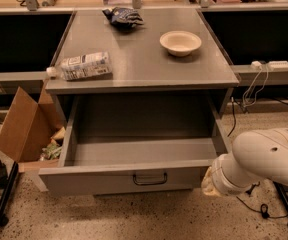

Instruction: Close top drawer

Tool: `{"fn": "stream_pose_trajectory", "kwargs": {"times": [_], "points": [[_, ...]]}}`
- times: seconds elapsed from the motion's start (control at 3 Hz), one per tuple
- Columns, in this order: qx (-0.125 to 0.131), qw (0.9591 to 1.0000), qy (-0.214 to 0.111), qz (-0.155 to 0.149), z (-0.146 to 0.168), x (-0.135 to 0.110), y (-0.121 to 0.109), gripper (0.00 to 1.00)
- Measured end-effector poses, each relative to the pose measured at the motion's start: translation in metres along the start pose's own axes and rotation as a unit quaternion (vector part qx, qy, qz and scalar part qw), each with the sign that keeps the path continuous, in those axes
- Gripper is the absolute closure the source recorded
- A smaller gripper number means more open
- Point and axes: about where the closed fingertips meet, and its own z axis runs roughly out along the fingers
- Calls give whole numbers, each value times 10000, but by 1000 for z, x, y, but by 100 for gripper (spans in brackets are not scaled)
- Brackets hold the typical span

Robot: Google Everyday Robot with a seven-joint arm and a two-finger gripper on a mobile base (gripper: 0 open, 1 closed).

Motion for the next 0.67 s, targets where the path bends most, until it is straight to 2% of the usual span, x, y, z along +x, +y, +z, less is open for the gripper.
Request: {"fn": "stream_pose_trajectory", "kwargs": {"times": [0.67], "points": [[0,10000,0,0,0,0,0,28]]}}
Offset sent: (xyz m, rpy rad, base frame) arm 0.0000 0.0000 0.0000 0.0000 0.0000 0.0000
